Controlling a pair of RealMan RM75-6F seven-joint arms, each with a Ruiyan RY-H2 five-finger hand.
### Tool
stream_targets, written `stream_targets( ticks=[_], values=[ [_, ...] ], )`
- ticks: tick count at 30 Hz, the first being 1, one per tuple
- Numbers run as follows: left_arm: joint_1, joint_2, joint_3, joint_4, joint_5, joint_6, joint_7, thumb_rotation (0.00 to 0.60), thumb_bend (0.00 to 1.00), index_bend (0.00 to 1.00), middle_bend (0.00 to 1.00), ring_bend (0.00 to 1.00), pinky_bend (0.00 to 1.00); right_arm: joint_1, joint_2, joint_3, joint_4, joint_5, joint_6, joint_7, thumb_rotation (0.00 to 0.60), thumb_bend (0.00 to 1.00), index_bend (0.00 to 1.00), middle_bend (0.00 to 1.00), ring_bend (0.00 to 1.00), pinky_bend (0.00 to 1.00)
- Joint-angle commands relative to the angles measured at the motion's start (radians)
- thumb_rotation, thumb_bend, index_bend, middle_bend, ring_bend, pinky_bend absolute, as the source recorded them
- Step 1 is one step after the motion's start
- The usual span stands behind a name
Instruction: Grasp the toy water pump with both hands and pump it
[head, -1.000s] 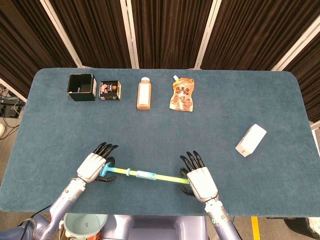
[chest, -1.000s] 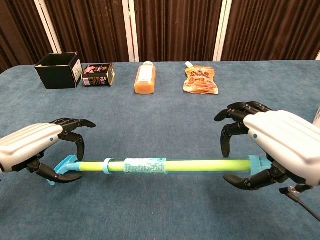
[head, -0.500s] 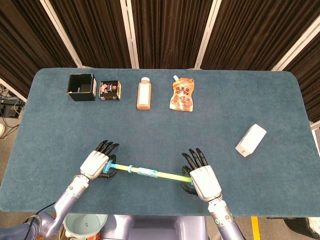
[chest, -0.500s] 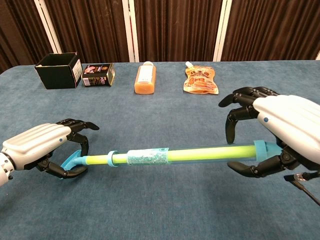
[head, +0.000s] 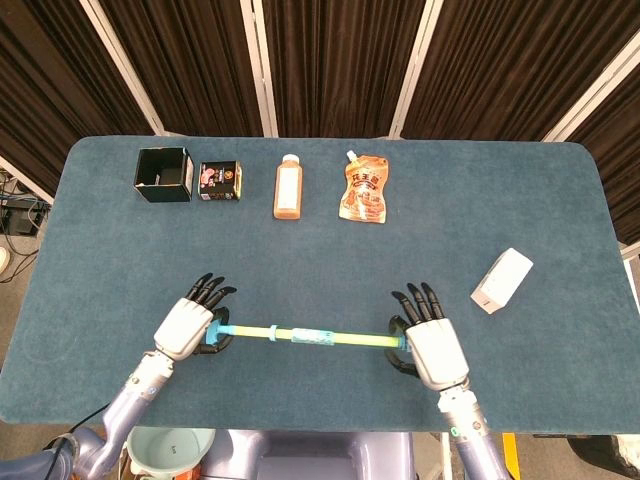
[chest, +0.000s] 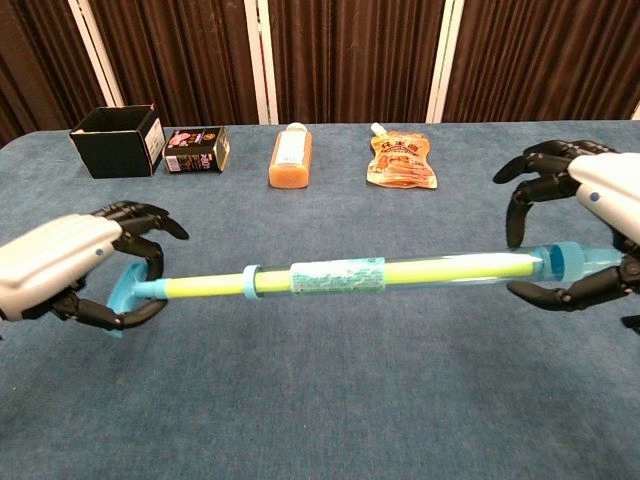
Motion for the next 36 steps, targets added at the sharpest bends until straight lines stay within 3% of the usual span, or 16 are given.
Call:
stream_targets(
  ticks=[1, 21, 36],
  values=[
    [0.01, 0.025, 0.002, -0.015, 0.01, 0.024, 0.016, 0.6, 0.63, 0.69, 0.18, 0.07, 0.05, -0.002, 0.03, 0.006, -0.005, 0.015, -0.006, 0.037, 0.6, 0.41, 0.84, 0.2, 0.07, 0.01],
    [0.046, 0.165, -0.031, -0.094, -0.012, 0.122, 0.052, 0.6, 0.63, 0.7, 0.19, 0.07, 0.05, -0.019, 0.143, 0.045, 0.03, 0.05, 0.026, 0.182, 0.6, 0.38, 0.85, 0.21, 0.08, 0.01],
    [0.091, 0.218, -0.001, -0.098, 0.027, 0.209, 0.026, 0.6, 0.63, 0.7, 0.19, 0.07, 0.05, -0.051, 0.274, 0.094, 0.011, 0.077, 0.07, 0.393, 0.6, 0.38, 0.85, 0.22, 0.08, 0.01]
  ],
)
